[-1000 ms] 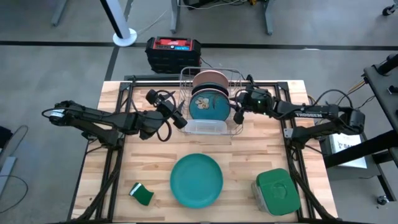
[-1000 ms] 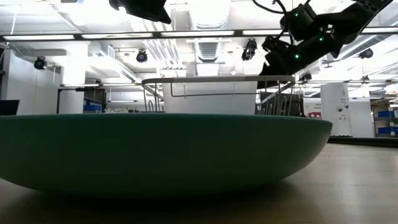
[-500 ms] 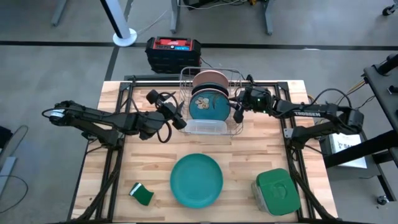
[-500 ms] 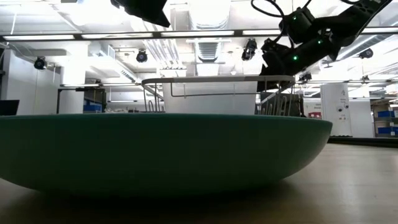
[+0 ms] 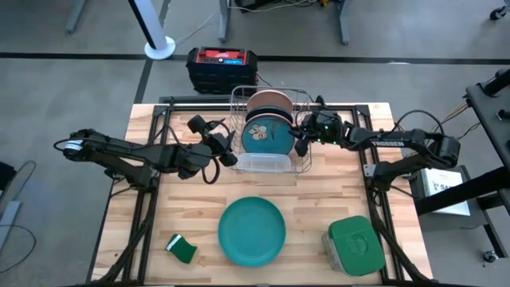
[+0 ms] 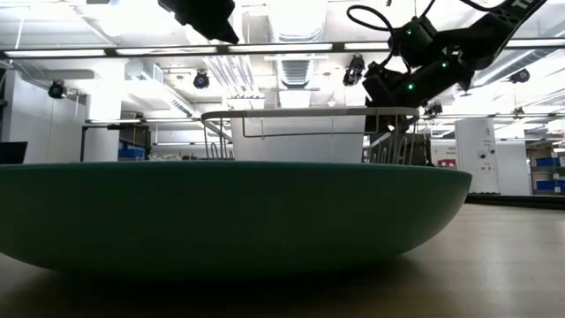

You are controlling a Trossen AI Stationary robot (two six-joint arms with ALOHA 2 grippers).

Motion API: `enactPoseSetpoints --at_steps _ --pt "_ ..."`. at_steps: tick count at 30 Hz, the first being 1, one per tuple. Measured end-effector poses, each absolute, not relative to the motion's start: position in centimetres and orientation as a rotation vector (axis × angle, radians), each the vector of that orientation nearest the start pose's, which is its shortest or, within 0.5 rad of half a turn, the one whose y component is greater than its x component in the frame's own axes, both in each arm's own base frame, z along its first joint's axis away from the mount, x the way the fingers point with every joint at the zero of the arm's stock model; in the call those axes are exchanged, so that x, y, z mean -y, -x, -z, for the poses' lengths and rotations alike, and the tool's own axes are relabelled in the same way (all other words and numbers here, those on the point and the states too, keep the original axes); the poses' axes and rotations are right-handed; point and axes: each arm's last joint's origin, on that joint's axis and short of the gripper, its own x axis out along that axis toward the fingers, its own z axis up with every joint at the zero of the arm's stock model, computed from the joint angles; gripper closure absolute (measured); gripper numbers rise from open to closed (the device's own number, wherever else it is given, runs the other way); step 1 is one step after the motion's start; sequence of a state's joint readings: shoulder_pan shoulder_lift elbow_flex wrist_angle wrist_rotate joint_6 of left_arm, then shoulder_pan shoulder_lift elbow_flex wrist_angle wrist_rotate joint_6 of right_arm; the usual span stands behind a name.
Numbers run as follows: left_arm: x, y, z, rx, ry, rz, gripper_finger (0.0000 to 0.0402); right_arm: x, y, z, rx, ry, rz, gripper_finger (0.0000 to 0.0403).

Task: Sort dishes
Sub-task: Put the blue plate in the dishwasher rack

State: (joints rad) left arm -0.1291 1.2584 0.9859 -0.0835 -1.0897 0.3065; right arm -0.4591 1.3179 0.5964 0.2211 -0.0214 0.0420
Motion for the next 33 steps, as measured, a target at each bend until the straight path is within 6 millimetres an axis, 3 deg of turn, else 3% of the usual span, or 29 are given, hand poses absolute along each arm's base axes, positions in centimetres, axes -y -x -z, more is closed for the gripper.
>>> enactPoseSetpoints --at_steps 5,22,30,33 --pt "0.9 -26.8 -31.7 -0.461 -0.502 -0.898 0.0171 11.8 -23.9 -20.0 -0.482 -0.178 0.442 0.0375" --pt "0.9 -26.7 -31.4 -0.473 -0.486 -0.888 0.0171 12.0 -24.7 -20.2 -0.530 -0.113 0.398 0.0401" --pt "-0.5 -27.2 -30.0 -0.522 -0.259 -0.559 0.0171 11.8 -24.5 -20.8 -0.517 -0.055 0.381 0.0402" --pt "-1.2 -27.4 -29.6 -0.542 -0.224 -0.543 0.0171 11.8 -24.5 -20.9 -0.515 -0.040 0.377 0.0402"
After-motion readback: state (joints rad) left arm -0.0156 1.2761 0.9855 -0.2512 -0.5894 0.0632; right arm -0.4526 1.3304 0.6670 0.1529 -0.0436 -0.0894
